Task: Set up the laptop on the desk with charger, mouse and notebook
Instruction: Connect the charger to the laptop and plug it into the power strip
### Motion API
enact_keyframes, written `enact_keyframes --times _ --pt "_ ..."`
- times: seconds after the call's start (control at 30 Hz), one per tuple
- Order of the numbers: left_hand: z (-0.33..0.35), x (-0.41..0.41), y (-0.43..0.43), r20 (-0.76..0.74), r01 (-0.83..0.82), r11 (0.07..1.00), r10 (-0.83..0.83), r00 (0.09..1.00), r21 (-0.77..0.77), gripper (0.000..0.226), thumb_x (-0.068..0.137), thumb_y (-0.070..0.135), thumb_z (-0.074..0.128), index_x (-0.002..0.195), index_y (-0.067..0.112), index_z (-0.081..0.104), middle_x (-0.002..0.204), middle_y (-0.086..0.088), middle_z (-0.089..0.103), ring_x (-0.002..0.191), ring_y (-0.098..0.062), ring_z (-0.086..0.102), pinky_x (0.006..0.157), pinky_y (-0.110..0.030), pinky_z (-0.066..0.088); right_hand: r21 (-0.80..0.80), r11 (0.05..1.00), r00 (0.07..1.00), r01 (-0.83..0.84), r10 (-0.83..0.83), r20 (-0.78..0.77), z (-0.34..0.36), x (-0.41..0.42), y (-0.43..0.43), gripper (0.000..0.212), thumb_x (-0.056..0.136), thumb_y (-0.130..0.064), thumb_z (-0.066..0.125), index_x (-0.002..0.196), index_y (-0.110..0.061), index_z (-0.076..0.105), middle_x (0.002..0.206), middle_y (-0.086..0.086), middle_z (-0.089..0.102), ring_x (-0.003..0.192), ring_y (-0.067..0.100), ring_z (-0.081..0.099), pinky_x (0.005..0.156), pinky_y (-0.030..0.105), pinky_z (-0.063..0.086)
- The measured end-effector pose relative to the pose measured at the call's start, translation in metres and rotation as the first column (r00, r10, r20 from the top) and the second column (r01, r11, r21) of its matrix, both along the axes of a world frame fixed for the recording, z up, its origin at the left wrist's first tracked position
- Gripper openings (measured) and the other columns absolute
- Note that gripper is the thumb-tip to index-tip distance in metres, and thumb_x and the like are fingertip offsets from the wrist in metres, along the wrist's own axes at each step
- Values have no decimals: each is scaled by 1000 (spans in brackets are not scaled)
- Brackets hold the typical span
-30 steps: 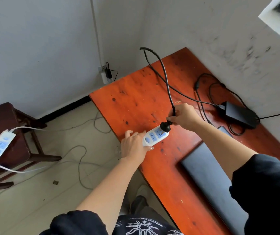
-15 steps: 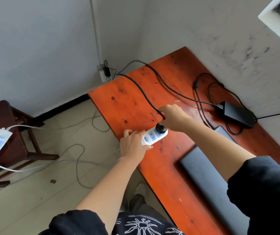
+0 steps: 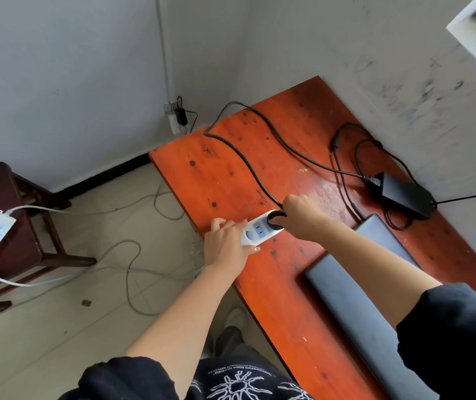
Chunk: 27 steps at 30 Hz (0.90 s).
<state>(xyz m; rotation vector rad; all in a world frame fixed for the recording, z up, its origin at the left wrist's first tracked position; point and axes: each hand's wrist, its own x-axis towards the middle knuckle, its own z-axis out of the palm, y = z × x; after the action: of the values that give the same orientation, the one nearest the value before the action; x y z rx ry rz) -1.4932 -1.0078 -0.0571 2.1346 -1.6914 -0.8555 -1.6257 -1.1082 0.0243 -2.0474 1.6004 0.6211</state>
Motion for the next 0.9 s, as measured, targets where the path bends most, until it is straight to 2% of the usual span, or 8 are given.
enact_keyframes --times 0.07,0.17,0.27,0.4,0.5,0.77,0.9 --pt "-1 0 0 0 -2 1000 2 1000 -8 72 75 50 72 137 22 50 122 6 63 118 -16 39 88 -31 43 6 1000 1000 4 -4 6 0 2 0 36 96 -33 56 75 -5 49 70 6 50 60 22 45 46 28 33" --pt "-2 -1 0 -15 -9 1000 9 1000 -25 71 75 49 73 136 20 51 121 4 64 117 -16 40 88 -31 44 17 1000 1000 -18 18 -15 0 5 -4 42 95 -31 58 64 -10 39 64 3 43 54 18 39 45 26 30" --pt "-6 -1 0 -25 -15 999 14 1000 -38 70 74 49 73 134 20 53 119 5 65 117 -16 41 88 -31 45 19 999 999 -36 36 -35 1 10 -8 45 95 -29 58 61 -12 34 62 2 38 51 15 34 44 26 27" --pt "-8 0 0 -34 -11 998 9 999 -62 68 74 48 74 132 20 55 117 5 66 116 -17 40 89 -33 46 3 1000 1000 26 -26 0 -5 8 -3 44 95 -28 58 62 -10 36 63 3 41 53 17 38 44 27 29" --pt "-7 0 1 -56 -8 997 4 998 -75 69 74 46 75 133 17 55 116 5 66 115 -17 40 89 -34 45 -22 993 992 112 -111 54 -13 -1 6 43 96 -31 56 64 -8 40 63 3 41 61 23 44 45 29 31" --pt "-11 0 0 -70 -10 996 3 998 -91 64 72 44 78 127 17 59 112 5 68 110 -16 43 87 -35 48 16 999 999 36 -36 17 -4 11 -5 38 94 -23 59 65 -4 43 65 6 46 59 23 43 46 30 33" --pt "-10 -1 0 -69 -5 995 -2 998 -99 67 72 43 78 130 16 58 112 4 67 112 -17 42 88 -34 45 2 988 985 155 -155 71 -10 -2 5 42 96 -29 58 63 -7 42 63 4 43 59 23 43 47 31 34"
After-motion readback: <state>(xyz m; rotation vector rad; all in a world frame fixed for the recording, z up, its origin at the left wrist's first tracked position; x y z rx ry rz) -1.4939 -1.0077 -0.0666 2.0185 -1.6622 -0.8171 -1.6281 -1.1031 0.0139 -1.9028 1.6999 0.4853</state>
